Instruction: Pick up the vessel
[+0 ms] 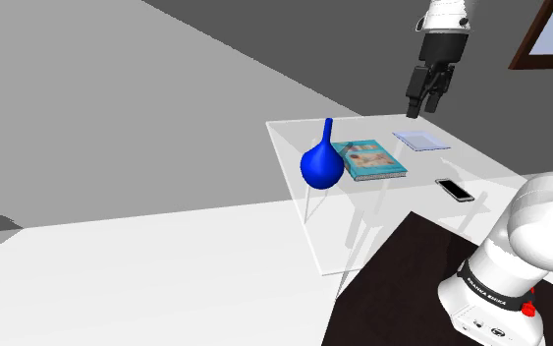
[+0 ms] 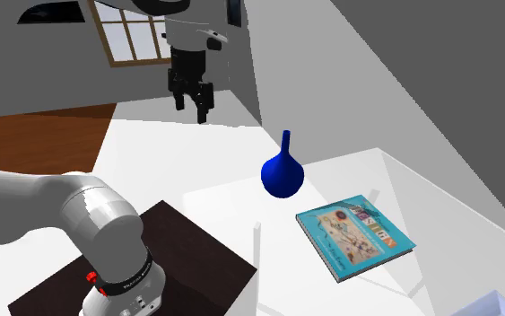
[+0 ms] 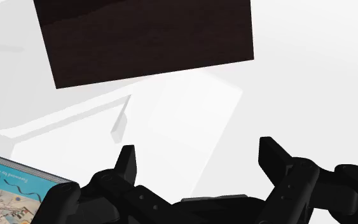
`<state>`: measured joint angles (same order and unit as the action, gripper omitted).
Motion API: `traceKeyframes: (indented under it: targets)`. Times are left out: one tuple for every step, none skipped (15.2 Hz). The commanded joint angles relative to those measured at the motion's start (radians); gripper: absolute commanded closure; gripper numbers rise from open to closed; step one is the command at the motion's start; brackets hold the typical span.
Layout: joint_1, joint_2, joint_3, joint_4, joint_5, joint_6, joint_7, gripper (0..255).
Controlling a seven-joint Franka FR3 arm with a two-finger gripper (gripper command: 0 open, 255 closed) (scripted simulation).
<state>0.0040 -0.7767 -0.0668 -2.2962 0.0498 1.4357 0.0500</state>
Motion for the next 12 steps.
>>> traceKeyframes:
  targets:
    - [0.000, 0.000, 0.000, 0.000, 0.000, 0.000, 0.000, 0]
    - [-0.001, 0.034, -0.009, 0.010, -0.005, 0.023, -0.010, 0]
    - [-0.001, 0.069, -0.017, 0.021, -0.008, 0.045, -0.021, 0]
    - [-0.001, 0.104, -0.026, 0.034, -0.012, 0.066, -0.031, 0]
    - [-0.001, 0.140, -0.035, 0.048, -0.015, 0.086, -0.041, 0]
    - [-0.001, 0.176, -0.043, 0.064, -0.017, 0.106, -0.051, 0]
    - [-0.001, 0.213, -0.051, 0.080, -0.018, 0.124, -0.061, 0]
    - [-0.001, 0.250, -0.059, 0.098, -0.019, 0.141, -0.071, 0]
    - [-0.001, 0.287, -0.067, 0.118, -0.019, 0.158, -0.082, 0]
    - [-0.001, 0.324, -0.076, 0.138, -0.018, 0.173, -0.092, 0]
    - [-0.001, 0.362, -0.083, 0.160, -0.017, 0.187, -0.102, 0]
    - [-0.001, 0.400, -0.091, 0.183, -0.015, 0.200, -0.113, 0]
